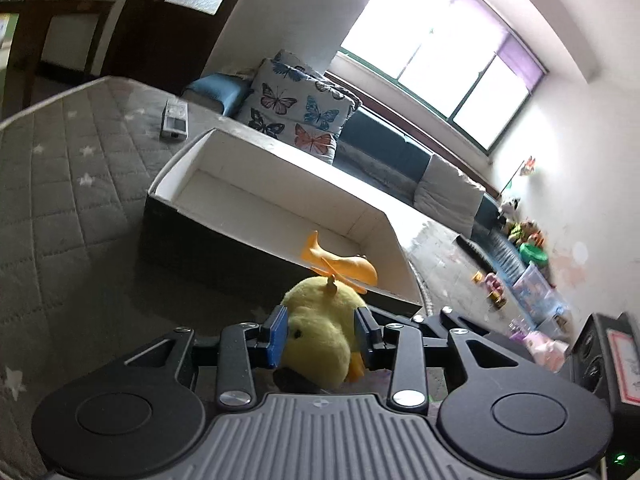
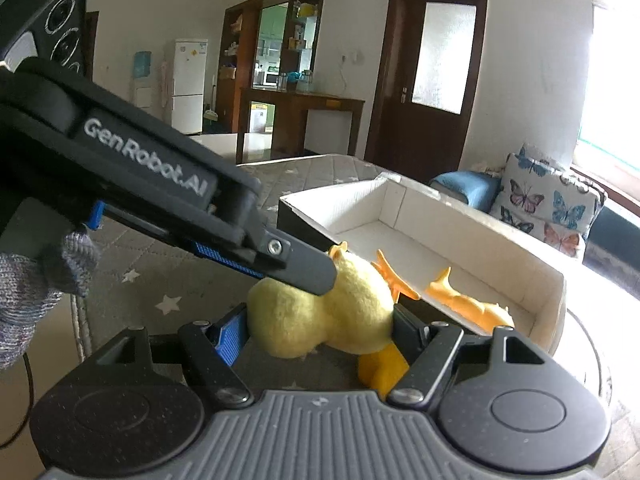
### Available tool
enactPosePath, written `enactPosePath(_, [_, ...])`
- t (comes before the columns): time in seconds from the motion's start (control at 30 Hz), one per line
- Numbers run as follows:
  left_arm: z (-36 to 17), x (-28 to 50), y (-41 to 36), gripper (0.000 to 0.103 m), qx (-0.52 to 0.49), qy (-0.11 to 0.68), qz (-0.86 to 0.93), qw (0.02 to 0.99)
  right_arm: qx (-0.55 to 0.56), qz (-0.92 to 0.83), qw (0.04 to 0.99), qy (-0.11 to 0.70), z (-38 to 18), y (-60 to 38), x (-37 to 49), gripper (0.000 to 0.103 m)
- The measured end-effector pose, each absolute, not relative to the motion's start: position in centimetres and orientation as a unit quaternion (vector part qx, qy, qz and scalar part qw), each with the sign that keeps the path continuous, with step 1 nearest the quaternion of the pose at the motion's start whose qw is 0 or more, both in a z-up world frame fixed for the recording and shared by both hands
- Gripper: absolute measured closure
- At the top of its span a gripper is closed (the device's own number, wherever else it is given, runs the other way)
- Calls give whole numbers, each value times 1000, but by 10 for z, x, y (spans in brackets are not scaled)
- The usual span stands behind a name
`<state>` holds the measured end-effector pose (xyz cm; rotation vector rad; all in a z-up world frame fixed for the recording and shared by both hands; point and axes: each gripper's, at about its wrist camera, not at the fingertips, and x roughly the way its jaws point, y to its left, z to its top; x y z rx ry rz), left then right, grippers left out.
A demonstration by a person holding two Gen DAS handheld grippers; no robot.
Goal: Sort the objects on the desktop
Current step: 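Carry the chick plush into the grey box and open the left gripper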
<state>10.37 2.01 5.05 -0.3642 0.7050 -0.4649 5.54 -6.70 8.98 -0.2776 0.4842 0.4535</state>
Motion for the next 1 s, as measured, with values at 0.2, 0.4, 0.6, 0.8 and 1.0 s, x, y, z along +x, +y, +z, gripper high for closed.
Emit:
enactPosePath(0.2, [57, 108, 18, 63, -178, 337, -225, 896, -163, 219, 938, 211, 95, -62, 52, 28])
enactPosePath(0.4, [75, 117, 15, 63, -172, 310, -224, 908, -181, 213, 943, 179, 109, -58, 63, 28])
enactPosePath(0.6, [85, 146, 9, 63, -162, 297, -220, 915, -184, 203, 948, 165, 120, -57, 91, 28])
enactPosePath(0.8, [79, 186, 2, 63, -149, 315, -215, 912, -178, 199, 946, 182, 110, -56, 135, 28])
enactPosePath(1.0, [61, 223, -2, 63, -137, 345, -206, 905, -146, 207, 940, 228, 93, -61, 179, 28])
